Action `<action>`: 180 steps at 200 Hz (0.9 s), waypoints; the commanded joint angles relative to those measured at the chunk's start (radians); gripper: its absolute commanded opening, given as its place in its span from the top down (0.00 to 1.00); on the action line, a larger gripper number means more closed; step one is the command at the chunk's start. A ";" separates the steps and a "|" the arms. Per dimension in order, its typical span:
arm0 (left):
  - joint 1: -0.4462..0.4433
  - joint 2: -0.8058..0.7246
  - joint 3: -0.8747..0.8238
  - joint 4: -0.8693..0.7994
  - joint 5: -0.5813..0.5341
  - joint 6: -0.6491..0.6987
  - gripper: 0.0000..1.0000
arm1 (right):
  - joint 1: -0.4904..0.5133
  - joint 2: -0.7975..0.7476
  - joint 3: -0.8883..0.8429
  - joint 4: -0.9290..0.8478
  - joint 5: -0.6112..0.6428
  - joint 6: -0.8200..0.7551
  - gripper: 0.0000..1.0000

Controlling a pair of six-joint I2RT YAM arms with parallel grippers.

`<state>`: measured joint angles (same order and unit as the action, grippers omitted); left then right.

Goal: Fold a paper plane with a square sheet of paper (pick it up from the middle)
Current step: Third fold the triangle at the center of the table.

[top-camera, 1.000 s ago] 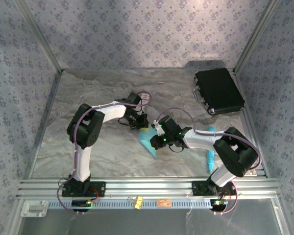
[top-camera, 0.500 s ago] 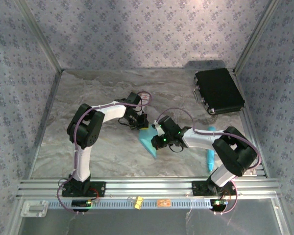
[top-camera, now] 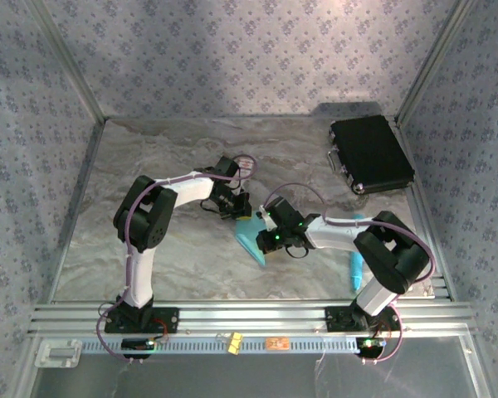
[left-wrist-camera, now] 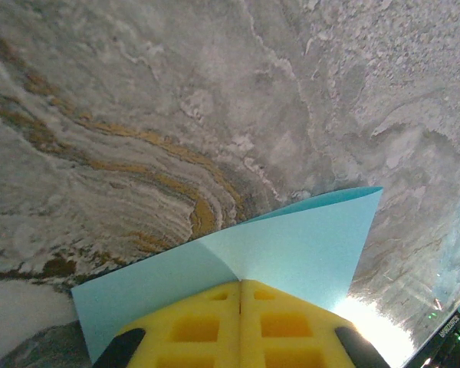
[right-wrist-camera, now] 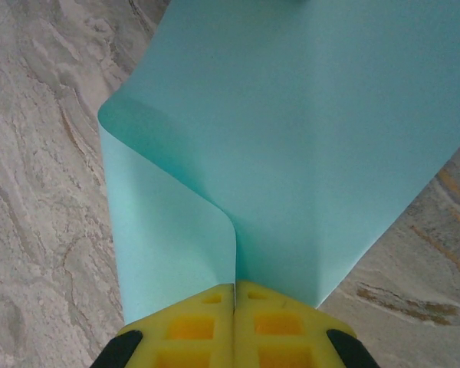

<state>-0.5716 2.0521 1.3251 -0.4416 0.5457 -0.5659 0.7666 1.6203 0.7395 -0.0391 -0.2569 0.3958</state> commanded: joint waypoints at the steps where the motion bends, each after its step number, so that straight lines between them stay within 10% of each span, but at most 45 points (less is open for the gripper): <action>1: -0.009 0.031 -0.029 -0.029 -0.045 0.003 0.94 | 0.008 -0.011 0.015 -0.038 0.018 0.003 0.99; 180: -0.009 0.033 -0.032 -0.025 -0.042 0.001 0.94 | 0.017 0.006 0.057 -0.063 0.049 -0.004 0.99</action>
<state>-0.5716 2.0521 1.3251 -0.4416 0.5457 -0.5659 0.7795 1.6054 0.7589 -0.0841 -0.2268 0.3958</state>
